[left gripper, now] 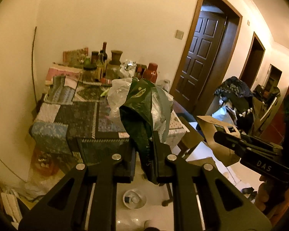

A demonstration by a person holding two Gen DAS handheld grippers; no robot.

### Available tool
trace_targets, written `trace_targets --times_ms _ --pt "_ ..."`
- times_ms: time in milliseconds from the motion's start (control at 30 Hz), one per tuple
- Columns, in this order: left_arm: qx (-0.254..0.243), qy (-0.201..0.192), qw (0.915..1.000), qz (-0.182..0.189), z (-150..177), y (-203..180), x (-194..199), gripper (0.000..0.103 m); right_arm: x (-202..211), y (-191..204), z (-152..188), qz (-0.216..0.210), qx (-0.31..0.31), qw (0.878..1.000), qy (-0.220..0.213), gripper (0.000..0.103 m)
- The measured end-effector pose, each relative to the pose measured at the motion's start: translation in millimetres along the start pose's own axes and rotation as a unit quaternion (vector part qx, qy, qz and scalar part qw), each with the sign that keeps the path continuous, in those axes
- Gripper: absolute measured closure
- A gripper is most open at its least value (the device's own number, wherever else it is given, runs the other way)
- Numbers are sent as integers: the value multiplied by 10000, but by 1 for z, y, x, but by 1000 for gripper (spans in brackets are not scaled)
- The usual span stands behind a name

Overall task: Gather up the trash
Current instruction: 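Carry the box and green bag in both tools down toward the bin, then open the right tool to drop the box while the left tool drops the bag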

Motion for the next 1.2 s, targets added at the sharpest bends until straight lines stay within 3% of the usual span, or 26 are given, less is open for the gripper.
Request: trace_targets --times_ms 233,533,833,1200 --pt "169 538 9984 -94 35 4 -34 89 -32 -15 38 -85 -145 9979 620 69" --pt "314 1431 9885 -367 111 2 -119 89 -88 -52 104 -220 -195 9872 1569 68" --pt "532 2109 9743 -591 220 15 -199 89 -166 -89 199 -298 -170 9711 2361 68" --pt "787 2661 9557 -979 351 75 -274 89 -273 -119 316 -337 -123 9570 2880 68"
Point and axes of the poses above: each gripper's, at about its wrist camera, not at the fingertips, and x roughly against the way its jaws point, y to its left, z to its underside, the point moved 2 cm from there along -x, roughly the way its jaws point, and after that the axes turned 9 degrees about -y, right-handed, at the moved point
